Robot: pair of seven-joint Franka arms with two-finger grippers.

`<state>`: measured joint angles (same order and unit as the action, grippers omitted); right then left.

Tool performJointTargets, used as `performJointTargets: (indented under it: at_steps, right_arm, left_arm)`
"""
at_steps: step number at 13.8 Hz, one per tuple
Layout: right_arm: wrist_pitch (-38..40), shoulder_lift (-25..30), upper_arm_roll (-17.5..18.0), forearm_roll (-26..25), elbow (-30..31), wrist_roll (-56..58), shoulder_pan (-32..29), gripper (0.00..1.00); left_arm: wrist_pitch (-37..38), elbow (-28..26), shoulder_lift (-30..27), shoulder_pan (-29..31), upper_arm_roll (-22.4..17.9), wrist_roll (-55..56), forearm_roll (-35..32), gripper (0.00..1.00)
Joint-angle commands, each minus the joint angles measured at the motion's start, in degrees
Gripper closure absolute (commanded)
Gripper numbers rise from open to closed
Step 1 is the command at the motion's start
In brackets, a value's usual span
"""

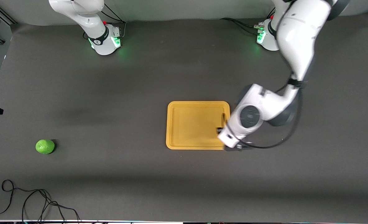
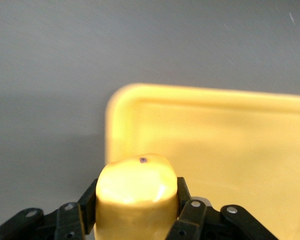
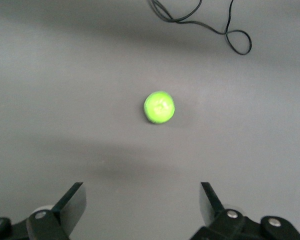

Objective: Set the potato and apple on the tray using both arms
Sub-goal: 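Carry the potato onto the tray while the right gripper reaches the apple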

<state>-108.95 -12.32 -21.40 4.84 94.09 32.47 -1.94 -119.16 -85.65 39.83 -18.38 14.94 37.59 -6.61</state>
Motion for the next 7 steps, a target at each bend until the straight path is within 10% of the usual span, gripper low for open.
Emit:
performJointTargets:
  at_steps: [1,7]
  right_arm:
    - [-5.98,-6.64,-0.31,1.75,-1.28,1.72,0.09,0.00]
    - [-14.34,-19.12,0.13,8.25,-2.33,1.98,0.27,0.00]
  left_arm:
    - [0.59,-0.82,1.21,-1.92,-1.23,1.25,-2.52,1.00]
    - [6.31,-1.98,1.21,-1.92,-1.14,0.90,-7.28,0.78]
